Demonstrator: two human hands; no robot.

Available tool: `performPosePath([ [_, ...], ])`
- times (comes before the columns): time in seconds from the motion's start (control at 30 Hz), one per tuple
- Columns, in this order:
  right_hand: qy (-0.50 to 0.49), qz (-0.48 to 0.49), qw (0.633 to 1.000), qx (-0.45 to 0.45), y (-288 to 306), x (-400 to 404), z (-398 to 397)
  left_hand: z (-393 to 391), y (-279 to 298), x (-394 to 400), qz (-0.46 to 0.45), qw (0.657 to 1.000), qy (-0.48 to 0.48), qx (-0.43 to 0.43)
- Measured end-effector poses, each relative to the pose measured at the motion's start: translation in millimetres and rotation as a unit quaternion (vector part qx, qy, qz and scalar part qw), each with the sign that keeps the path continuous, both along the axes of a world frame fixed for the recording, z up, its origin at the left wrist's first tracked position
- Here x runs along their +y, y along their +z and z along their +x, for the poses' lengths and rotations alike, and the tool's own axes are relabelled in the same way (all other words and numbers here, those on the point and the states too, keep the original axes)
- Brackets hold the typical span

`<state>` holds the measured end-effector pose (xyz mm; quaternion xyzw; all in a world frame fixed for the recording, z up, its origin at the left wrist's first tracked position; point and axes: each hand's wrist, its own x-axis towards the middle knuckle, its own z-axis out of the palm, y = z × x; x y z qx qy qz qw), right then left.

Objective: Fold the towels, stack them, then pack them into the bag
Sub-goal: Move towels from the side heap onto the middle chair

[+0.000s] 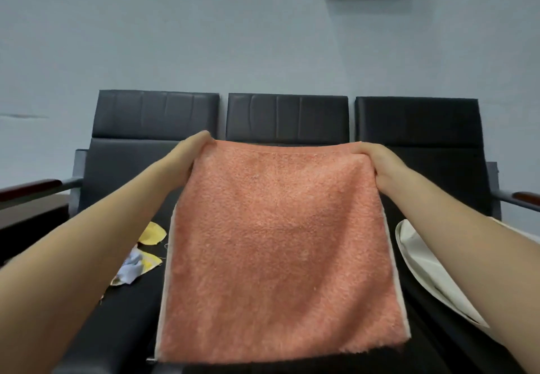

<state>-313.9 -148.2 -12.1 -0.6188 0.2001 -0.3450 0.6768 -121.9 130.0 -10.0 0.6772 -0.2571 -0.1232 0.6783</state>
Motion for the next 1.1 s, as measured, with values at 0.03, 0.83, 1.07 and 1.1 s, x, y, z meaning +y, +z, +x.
performPosePath([
  [0.03,-0.012,0.004,1.0,0.019,-11.0,-3.5,3.4,8.0,-11.2,-1.3,0.02,1.0,-0.014,-0.003],
  [0.83,-0.036,-0.07,0.988,0.134,-246.4,-53.7,123.9,126.9,-253.9,-87.7,0.379,0.839,0.192,-0.34],
  [1.07,-0.067,-0.236,0.938,0.245,-244.5,-41.2,95.1,77.5,-252.2,-105.9,0.379,0.853,0.121,-0.338],
  [1.1,-0.071,-0.256,0.926,0.268,-242.7,-39.7,87.4,65.8,-248.0,-108.7,0.366,0.859,0.109,-0.341],
])
